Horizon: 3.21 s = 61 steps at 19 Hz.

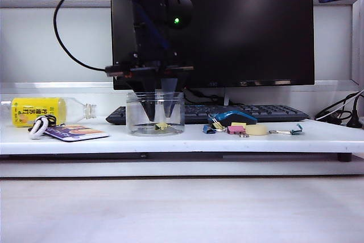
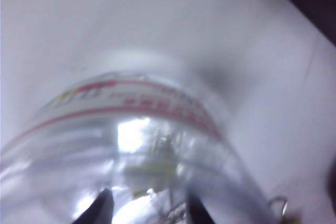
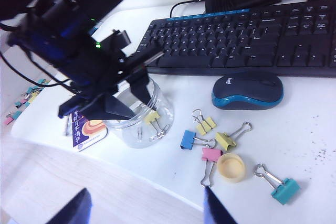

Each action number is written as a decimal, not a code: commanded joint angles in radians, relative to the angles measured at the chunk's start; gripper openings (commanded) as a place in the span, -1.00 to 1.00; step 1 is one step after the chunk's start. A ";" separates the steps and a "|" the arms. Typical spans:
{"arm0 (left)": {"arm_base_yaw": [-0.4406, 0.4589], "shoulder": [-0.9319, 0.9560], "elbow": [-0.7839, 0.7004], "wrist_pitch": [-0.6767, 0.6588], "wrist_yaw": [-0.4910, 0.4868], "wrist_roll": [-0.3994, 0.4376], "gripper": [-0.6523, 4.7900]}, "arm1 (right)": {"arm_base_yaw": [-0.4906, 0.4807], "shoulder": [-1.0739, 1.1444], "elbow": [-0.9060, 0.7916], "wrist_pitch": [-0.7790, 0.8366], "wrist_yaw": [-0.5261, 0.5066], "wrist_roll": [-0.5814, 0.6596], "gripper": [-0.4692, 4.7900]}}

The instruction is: Take the clips out of the round transparent plastic box and place them on the table.

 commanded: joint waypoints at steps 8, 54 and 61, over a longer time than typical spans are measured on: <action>-0.010 0.034 0.001 0.049 0.005 -0.097 -0.08 | 0.001 0.000 0.004 -0.002 0.000 -0.024 0.23; 0.145 -0.187 0.003 -0.029 -0.185 0.860 -0.47 | 0.003 0.039 0.003 0.037 -0.004 -0.023 0.22; 0.144 -0.086 -0.015 0.032 -0.192 0.892 -0.47 | 0.003 0.045 0.003 0.032 -0.004 -0.024 0.22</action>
